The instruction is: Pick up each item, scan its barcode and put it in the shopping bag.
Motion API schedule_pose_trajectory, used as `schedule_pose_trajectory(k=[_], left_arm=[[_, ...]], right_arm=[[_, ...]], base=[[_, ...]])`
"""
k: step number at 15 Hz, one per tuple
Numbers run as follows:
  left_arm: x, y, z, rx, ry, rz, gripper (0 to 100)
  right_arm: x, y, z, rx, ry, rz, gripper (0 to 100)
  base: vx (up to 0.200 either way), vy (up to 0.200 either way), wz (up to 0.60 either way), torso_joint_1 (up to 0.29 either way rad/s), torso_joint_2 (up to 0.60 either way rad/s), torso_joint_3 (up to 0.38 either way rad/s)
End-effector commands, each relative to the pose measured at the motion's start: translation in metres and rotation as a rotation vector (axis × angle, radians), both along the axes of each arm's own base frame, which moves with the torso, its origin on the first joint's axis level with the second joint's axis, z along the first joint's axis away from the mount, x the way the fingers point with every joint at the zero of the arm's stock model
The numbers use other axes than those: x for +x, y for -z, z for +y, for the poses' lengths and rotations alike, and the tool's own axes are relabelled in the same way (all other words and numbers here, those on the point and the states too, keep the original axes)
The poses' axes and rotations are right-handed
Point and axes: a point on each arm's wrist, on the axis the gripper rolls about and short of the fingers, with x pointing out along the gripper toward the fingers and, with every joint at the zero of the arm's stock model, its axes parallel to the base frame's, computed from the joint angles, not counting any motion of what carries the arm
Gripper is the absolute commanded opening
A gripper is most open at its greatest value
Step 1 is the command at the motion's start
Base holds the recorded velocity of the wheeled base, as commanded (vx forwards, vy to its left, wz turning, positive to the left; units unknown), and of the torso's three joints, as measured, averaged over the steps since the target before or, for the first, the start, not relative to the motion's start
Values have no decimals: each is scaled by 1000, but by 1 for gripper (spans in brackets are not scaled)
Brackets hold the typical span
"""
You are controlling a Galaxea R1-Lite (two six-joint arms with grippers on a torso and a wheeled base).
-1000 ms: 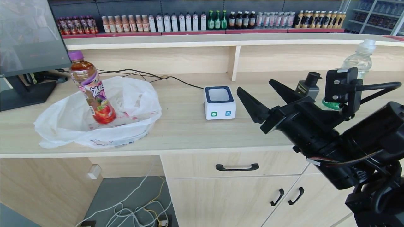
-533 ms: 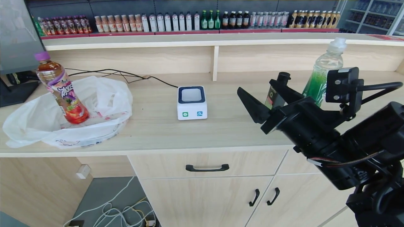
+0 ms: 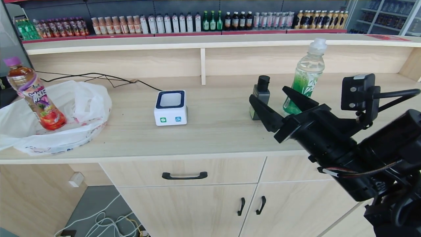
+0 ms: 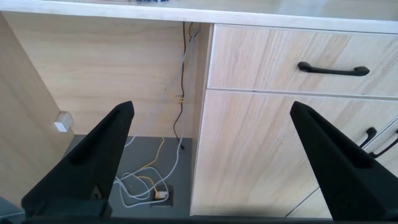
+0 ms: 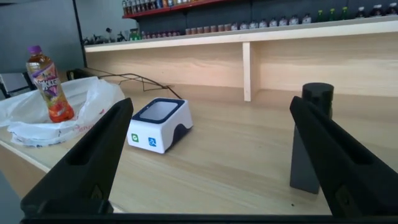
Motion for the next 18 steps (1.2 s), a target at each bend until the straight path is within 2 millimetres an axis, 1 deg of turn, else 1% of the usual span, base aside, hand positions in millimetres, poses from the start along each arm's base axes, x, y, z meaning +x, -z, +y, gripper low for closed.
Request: schedule_pose_trajectory(k=[1,4,5,7,11,13,16,18], left_arm=[[0,0,0,0,-1,0,100],[0,0,0,1,-1,0,100],[0,0,0,1,-1,0,100],[0,0,0,1,-1,0,100],[0,0,0,1,-1,0,100],[0,0,0,1,-1,0,100],[0,0,0,1,-1,0,100],[0,0,0,1,-1,0,100]], right_arm=[[0,2,-1,-4,3,5,100],[-2,18,-11,-39,23,70,100],[-4,20,-12,-36,26,83,100],[-5,18,-14,-21,57,82,100],[5,20,-12,22,205,113,100],[13,18,-12,37,293,113,100],[25,16,-5,55,291,98,100],[31,18,-9,39,315,115,100]], base=[[0,0,0,0,0,0],[0,0,0,0,0,0],[0,0,0,0,0,0],[0,0,0,0,0,0],[0,0,0,0,0,0],[0,0,0,0,0,0],[0,0,0,0,0,0],[0,0,0,0,0,0]])
